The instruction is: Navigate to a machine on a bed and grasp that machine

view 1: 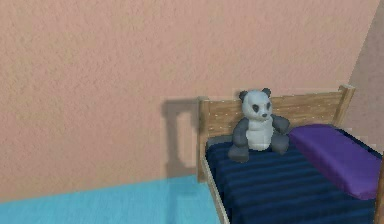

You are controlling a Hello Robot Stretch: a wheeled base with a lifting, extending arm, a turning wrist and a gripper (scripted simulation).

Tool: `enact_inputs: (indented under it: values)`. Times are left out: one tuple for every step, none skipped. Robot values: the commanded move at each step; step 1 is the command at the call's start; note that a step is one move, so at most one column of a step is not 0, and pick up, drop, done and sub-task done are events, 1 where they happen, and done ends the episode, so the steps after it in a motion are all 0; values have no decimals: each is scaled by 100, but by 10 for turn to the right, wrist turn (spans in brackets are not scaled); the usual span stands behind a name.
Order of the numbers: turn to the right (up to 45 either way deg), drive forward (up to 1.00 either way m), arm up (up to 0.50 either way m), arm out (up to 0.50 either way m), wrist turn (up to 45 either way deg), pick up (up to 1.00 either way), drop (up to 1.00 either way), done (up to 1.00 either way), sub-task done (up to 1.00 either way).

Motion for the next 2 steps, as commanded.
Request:
enact_inputs:
  values:
    - [0, 0, 10, 0, 0, 0, 0, 0, 0]
    - [0, 0, 0, 0, 0, 0, 0, 100, 0]
